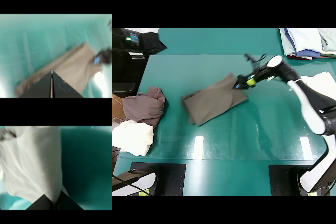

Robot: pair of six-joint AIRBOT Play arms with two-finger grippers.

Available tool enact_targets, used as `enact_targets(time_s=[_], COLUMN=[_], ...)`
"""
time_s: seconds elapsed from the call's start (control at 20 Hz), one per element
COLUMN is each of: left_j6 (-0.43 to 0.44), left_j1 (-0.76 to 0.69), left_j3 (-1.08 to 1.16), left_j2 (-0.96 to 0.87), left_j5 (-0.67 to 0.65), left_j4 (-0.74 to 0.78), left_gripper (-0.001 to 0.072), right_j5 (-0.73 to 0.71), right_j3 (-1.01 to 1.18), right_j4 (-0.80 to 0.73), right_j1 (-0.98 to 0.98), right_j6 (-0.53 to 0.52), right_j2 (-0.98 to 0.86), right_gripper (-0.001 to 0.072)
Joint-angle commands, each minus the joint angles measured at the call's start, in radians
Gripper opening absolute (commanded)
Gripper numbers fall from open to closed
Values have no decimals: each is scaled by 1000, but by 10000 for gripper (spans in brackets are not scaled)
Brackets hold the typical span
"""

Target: Fold the shirts.

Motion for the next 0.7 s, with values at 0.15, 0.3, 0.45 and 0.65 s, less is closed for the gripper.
enact_targets(time_s=[0.15,0.3,0.45,0.65], left_j6=[24,24,22,15], left_j1=[-199,-243,-257,-257], left_j3=[-15,-15,-15,-15], left_j2=[-12,-13,-13,-12], left_j5=[75,119,128,129], left_j4=[1,1,-3,-3], left_gripper=[23,23,23,23], right_j5=[-2,-32,-65,-82], right_j3=[30,30,30,30], right_j4=[-212,-216,-200,-145], right_j1=[-368,-570,-732,-857], right_j6=[71,71,71,70], right_j2=[213,282,296,266], right_gripper=[16,16,16,16])
